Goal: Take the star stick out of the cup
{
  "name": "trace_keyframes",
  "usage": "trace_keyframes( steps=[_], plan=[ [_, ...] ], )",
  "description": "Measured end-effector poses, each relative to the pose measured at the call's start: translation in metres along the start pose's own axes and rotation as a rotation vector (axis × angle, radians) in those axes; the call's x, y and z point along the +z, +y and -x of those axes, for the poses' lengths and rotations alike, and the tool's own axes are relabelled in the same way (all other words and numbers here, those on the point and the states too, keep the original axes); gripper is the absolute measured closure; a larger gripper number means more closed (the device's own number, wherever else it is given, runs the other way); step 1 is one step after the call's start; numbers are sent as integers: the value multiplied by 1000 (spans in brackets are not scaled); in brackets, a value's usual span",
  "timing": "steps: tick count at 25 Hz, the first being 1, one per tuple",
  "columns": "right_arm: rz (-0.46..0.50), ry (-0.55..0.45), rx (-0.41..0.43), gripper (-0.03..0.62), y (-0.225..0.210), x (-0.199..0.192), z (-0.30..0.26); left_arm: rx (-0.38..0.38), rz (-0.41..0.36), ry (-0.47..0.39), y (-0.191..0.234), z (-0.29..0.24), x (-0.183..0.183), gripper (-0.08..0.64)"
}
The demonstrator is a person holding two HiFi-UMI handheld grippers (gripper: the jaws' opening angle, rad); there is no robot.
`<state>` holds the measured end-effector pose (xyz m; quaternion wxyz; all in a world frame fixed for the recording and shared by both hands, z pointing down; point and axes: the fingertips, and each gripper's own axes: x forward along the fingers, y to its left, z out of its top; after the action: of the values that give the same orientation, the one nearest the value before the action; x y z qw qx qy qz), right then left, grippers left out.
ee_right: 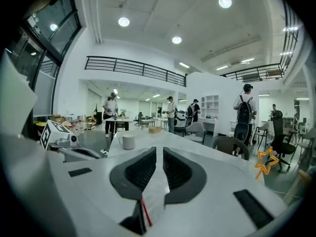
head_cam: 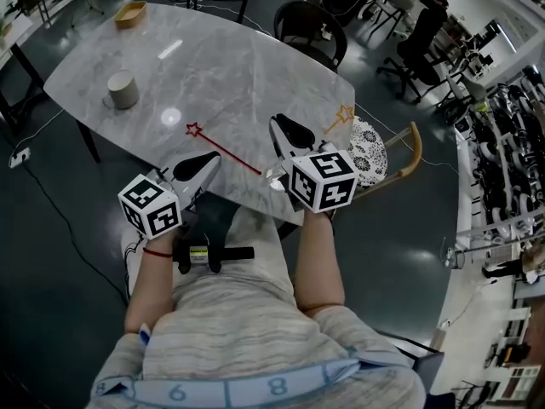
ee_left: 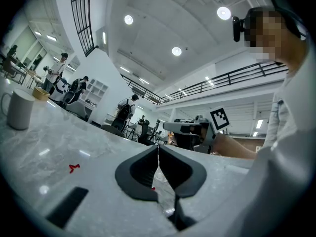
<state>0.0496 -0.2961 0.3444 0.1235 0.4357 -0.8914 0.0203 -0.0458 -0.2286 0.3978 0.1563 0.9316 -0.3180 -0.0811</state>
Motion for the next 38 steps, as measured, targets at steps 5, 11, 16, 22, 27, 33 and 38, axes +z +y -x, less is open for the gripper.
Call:
trace_keyframes(
  steps=[5, 11, 16, 22, 27, 33, 38],
  plan=[
    [-44, -18, -51, 568, -22, -4, 19, -4, -1, 4, -4, -1, 0, 541],
    [-81, -18, -76, 568, -37, -13, 29, -12, -2, 12, -5, -3, -3, 541],
    [-117, -14, -86, 568, -45, -23, 34, -18, -6, 16, -6, -5, -3, 541],
    [-175, 14, -108, 568, -60, -42, 38, -20, -8, 23, -6, -7, -5, 541],
    [-222, 27, -137, 568, -74, -56, 42, -24, -5, 28, -6, -9, -7, 541],
    [-252, 41, -169, 568, -87, -66, 49, -28, -1, 34, -8, -12, -8, 541],
    [-270, 57, -200, 568, -100, -78, 52, -30, 4, 38, -8, -15, -11, 541]
  ],
)
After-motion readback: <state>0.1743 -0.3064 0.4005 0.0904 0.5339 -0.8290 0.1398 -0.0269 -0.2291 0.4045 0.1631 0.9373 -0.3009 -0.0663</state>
